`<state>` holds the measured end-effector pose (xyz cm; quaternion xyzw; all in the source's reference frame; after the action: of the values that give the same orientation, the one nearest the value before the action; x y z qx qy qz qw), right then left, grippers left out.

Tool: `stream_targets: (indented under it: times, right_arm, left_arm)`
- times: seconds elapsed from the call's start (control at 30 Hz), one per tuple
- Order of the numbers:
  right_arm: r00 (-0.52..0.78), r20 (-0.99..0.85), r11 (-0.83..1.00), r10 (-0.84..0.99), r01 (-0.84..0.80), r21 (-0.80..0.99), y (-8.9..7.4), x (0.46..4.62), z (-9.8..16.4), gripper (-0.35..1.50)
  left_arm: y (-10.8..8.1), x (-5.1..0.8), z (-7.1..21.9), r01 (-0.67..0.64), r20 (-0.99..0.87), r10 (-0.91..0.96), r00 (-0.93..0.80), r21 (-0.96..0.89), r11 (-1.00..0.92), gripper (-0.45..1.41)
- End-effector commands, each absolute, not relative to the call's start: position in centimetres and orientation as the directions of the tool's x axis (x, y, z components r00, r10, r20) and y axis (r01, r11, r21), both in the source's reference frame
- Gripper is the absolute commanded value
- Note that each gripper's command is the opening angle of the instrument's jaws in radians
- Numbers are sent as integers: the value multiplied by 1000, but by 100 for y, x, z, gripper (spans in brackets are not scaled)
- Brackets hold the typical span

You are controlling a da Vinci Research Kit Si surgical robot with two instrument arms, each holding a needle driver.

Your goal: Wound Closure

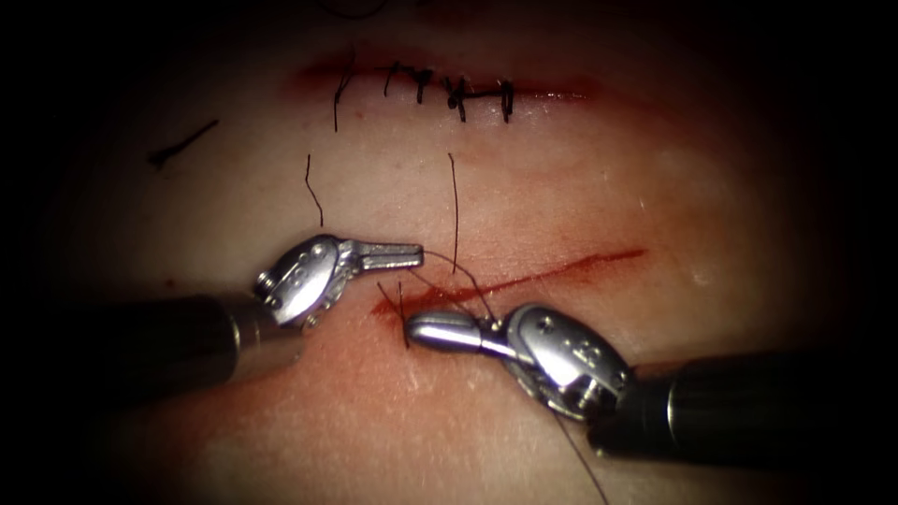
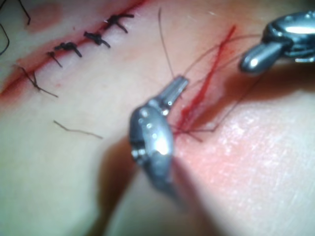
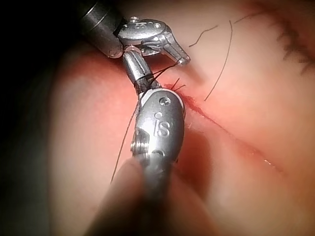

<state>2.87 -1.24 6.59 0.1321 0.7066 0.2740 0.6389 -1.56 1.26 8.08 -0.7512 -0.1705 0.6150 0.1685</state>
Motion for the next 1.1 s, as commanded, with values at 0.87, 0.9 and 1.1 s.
stream_targets:
  times: [0.87,0.9,1.1]
  right_arm:
    - [61,-799,730,599,-452,513,-124,282,692,-35]
    - [73,-797,732,600,-450,511,-125,282,693,-35]
    - [114,-788,736,605,-457,499,-131,283,697,-35]
  left_arm:
    - [82,-148,795,33,-852,461,248,-468,-883,-45]
    - [81,-148,794,32,-852,461,248,-468,-883,-45]
    - [75,-153,788,23,-852,460,250,-469,-883,-45]
